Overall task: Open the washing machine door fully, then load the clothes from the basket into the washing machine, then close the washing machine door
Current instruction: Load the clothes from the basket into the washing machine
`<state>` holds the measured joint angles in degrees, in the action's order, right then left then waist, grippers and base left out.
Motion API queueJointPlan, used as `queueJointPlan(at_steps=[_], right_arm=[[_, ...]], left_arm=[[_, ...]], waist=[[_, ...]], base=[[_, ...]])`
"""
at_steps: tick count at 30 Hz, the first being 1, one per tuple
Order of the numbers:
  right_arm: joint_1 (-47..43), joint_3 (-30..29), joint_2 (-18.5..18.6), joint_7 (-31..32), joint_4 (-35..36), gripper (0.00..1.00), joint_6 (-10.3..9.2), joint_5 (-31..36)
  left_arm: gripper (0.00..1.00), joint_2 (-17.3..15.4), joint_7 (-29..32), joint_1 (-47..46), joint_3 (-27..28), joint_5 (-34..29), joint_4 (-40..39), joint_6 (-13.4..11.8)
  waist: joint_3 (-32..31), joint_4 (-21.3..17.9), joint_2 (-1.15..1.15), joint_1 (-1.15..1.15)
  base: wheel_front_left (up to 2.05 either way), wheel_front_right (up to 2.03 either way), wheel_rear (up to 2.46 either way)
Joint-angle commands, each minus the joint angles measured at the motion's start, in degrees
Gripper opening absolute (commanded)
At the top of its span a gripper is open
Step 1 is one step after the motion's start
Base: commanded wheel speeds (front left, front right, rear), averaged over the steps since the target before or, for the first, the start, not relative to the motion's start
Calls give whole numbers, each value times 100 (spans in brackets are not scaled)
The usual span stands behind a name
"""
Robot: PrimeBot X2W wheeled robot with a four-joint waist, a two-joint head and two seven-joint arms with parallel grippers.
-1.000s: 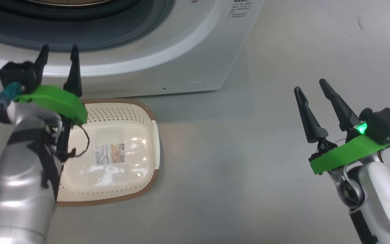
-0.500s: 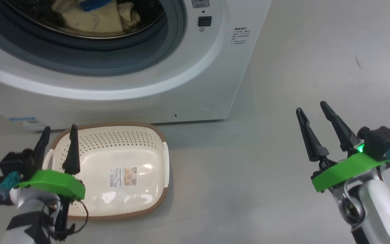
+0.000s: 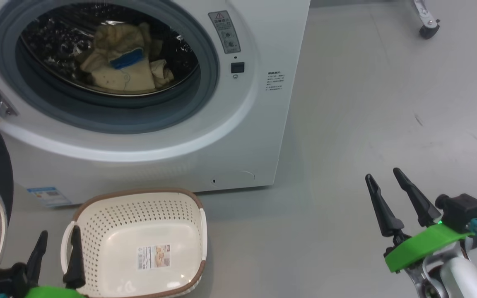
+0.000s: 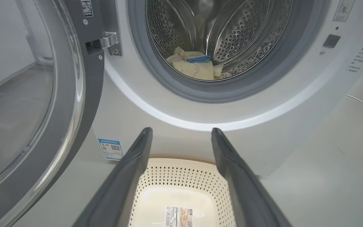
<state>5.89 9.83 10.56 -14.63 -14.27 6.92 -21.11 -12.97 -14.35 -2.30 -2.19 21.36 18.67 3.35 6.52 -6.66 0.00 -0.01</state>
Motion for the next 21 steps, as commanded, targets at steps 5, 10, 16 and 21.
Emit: queueJointPlan(at_steps=[5, 10, 16, 21], right_arm=[[-145, 69, 33, -37, 107, 100, 57, -47], [-160, 160, 44, -37, 75, 100, 57, -68], [-244, 171, 58, -37, 56, 100, 57, -92], [-269, 199, 61, -37, 44, 100, 57, -103]], left_arm=[[100, -219, -23, 287, 349, 88, -613, -127], [100, -245, 47, 537, 349, 91, -912, -192], [100, -219, 52, 767, 411, 159, -1195, -284], [100, -208, 65, 876, 449, 161, -1299, -387]], waist=[[-348, -35, 0, 1], [-457, 15, 0, 1], [-566, 82, 0, 1], [-617, 93, 0, 1]], base=[[0, 0, 0], [0, 0, 0], [0, 0, 0], [0, 0, 0]])
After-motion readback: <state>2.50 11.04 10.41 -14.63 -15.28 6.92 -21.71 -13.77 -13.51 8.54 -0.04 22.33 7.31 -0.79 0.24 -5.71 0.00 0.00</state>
